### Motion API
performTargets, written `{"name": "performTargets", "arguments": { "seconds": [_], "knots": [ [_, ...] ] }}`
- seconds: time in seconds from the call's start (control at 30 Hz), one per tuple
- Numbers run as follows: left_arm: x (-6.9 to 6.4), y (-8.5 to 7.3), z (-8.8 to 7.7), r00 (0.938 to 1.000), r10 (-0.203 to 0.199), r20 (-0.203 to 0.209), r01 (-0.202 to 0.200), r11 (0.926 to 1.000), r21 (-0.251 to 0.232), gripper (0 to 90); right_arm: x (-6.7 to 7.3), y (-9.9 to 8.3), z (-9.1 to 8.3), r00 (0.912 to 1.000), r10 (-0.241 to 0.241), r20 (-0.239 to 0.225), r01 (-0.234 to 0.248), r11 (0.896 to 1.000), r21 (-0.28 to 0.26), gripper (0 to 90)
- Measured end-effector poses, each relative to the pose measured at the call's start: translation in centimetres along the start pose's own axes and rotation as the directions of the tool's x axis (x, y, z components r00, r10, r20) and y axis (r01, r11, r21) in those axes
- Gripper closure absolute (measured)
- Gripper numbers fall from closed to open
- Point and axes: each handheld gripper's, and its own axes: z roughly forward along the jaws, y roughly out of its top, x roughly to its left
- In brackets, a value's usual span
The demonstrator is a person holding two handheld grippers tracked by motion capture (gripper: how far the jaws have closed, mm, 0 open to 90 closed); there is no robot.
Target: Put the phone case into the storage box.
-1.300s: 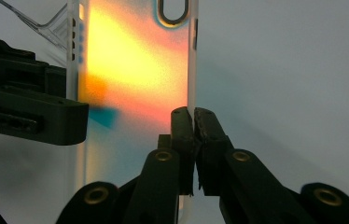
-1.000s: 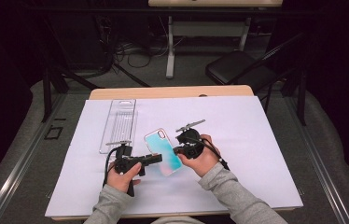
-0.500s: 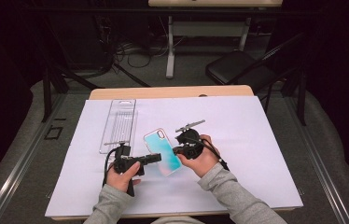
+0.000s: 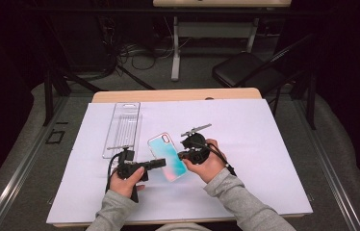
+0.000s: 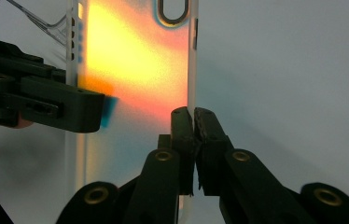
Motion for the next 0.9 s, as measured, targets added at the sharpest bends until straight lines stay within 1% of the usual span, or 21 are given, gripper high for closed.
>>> {"name": "performTargets", "arguments": {
  "seconds": [0.07, 0.4, 0.53, 0.63, 0.9],
  "knots": [
    [-0.01, -0.03, 0.04, 0.9999, -0.017, 0.005, 0.017, 0.9998, -0.005, 74.2, 0.01, 0.00, -0.01, 1.0000, 0.001, -0.001, -0.001, 1.000, -0.001, 87.3],
    [0.01, -0.02, -0.03, 0.9997, -0.020, 0.014, 0.020, 0.9998, -0.005, 75.3, 0.01, 0.00, -0.03, 1.0000, 0.001, -0.003, -0.001, 1.000, -0.002, 87.3],
    [0.03, -0.02, -0.08, 0.9994, -0.021, 0.025, 0.022, 0.9997, -0.010, 75.7, 0.00, 0.01, -0.03, 1.0000, 0.001, -0.005, -0.001, 1.000, -0.001, 87.4],
    [0.04, -0.02, -0.13, 0.9995, -0.022, 0.025, 0.022, 0.9997, -0.009, 75.9, 0.00, 0.02, -0.04, 1.0000, 0.001, -0.006, -0.001, 1.000, -0.002, 87.4],
    [0.13, -0.08, -0.18, 0.9982, -0.044, 0.040, 0.045, 0.9988, -0.021, 76.7, 0.05, 0.01, -0.11, 1.0000, -0.007, -0.006, 0.007, 1.000, -0.009, 87.4]
  ]
}}
